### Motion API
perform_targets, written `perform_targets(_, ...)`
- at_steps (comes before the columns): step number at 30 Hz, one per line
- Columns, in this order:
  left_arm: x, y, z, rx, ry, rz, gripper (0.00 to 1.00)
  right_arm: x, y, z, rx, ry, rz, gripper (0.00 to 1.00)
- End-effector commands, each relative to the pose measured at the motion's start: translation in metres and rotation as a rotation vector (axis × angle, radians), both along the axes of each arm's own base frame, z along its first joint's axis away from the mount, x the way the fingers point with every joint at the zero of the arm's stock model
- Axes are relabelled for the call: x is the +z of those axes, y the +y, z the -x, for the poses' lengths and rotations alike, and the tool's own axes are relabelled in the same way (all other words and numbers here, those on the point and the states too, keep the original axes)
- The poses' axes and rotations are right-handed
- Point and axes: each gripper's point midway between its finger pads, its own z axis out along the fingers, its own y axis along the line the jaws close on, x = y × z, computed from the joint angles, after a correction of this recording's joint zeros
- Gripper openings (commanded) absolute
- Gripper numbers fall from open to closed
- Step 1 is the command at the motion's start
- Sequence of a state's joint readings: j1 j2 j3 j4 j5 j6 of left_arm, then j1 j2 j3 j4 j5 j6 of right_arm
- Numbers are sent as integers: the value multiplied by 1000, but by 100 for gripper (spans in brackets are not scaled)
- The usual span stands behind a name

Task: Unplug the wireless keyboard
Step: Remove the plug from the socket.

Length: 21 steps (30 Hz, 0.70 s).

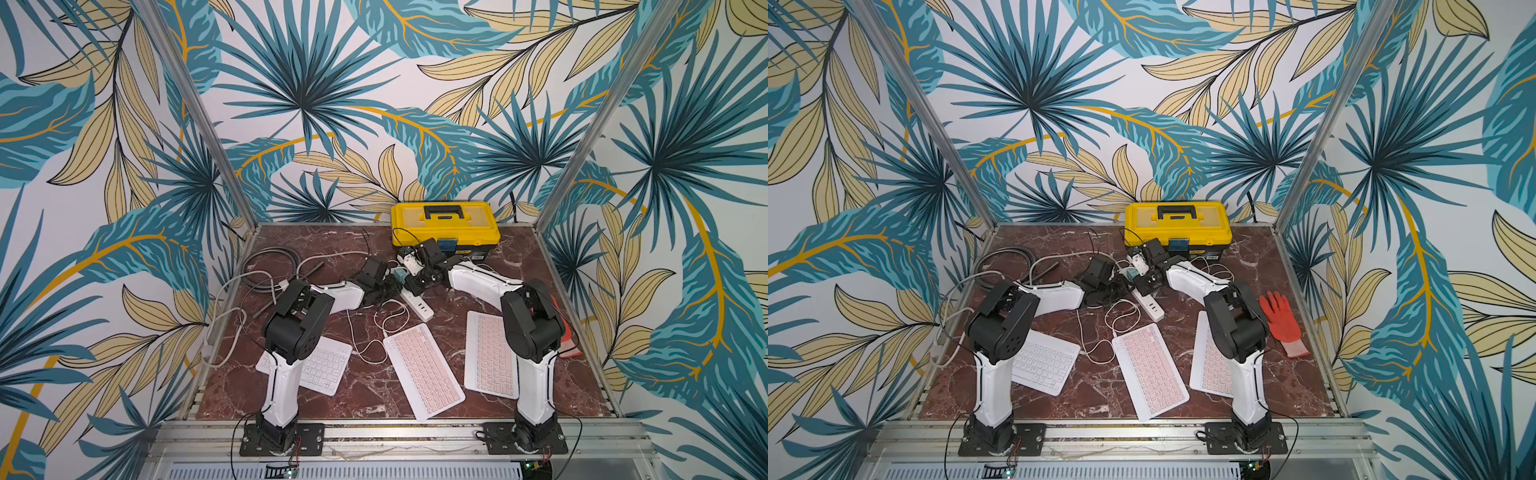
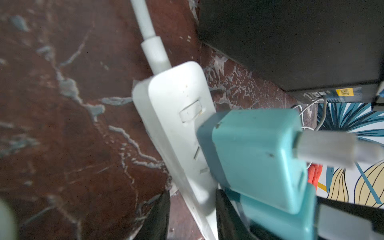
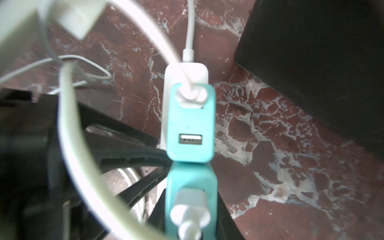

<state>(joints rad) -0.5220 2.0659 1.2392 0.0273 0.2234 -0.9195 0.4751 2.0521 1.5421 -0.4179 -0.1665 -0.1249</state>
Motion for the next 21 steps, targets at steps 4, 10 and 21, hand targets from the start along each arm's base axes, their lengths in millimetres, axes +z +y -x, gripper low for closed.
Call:
perform_targets(4,-101,28,78,-66,326,-205,38,35,47,24,159,134,-279,14)
perform_targets(10,-95,29,74,-65,307,-200,38,27,29,22,113,96,-178,14)
perform_targets(21,-20,32,43,-60,127,-148,46,24,-15,18,-8,84,-99,15)
